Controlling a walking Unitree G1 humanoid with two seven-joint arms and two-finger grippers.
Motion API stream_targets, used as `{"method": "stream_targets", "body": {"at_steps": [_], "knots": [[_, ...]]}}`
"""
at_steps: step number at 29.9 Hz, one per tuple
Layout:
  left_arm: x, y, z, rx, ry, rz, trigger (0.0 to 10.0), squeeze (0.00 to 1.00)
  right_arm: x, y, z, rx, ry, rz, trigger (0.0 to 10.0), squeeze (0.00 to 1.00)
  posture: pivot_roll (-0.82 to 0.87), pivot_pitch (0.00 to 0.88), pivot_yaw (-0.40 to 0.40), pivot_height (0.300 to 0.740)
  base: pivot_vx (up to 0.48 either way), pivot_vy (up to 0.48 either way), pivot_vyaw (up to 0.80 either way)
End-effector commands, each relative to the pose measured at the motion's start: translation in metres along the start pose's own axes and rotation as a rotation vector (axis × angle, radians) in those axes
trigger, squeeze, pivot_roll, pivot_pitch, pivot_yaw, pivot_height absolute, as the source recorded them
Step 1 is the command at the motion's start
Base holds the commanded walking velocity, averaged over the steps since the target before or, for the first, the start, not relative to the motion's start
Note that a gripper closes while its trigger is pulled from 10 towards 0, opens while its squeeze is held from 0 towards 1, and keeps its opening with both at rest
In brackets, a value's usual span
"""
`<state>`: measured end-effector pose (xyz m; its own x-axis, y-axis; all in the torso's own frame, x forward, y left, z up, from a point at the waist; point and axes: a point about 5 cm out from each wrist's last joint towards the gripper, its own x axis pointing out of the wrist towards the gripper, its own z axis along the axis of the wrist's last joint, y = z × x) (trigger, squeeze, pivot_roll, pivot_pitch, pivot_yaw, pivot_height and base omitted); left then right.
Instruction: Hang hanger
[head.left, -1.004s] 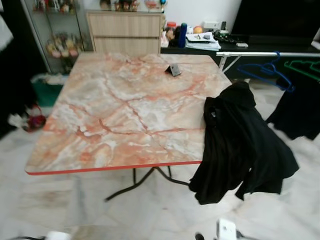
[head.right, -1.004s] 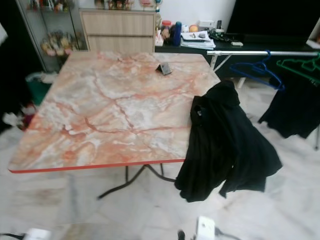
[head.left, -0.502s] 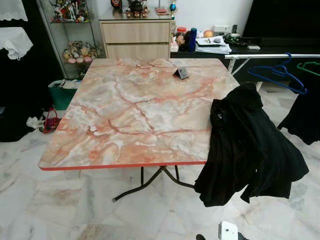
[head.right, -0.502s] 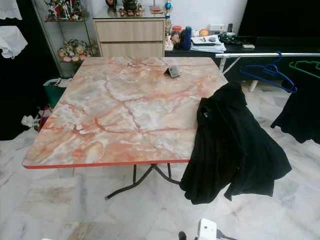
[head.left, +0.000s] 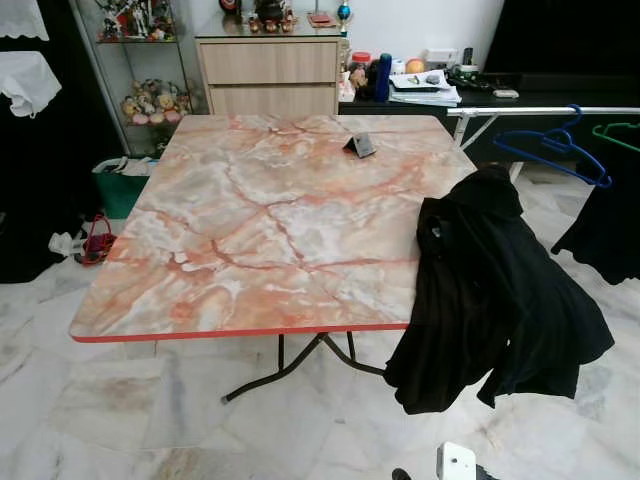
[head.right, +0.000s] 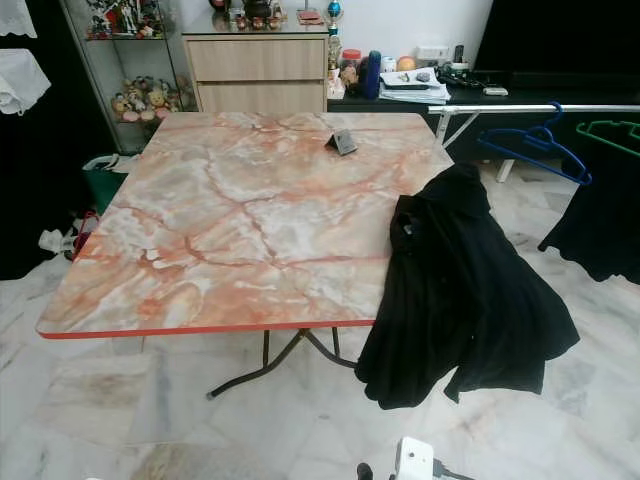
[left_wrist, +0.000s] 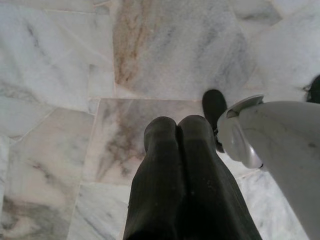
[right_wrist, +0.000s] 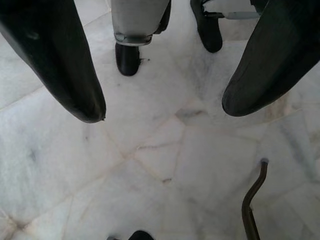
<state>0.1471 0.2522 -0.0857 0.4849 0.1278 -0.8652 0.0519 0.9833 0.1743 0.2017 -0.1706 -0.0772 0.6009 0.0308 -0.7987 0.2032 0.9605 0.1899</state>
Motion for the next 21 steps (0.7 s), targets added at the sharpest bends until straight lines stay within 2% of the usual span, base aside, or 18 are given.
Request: {"method": "stream_targets", "body": {"at_steps": [1,21], "knots": [[-0.001,0.001,-0.004,0.014,0.010,-0.006,10.0,0.00,-0.001,-0.002,-0.001,0.012,0.001,-0.009,10.0,0.00,0.07,0.000,0.015,0.740,0.000,-0.326,0.00],[-0.002,-0.003,-0.014,-0.007,0.025,-0.016,10.0,0.00,-0.001,-0.006,-0.001,0.008,0.001,-0.017,10.0,0.00,0.06,0.000,0.005,0.740,0.000,-0.473,0.00]]}}
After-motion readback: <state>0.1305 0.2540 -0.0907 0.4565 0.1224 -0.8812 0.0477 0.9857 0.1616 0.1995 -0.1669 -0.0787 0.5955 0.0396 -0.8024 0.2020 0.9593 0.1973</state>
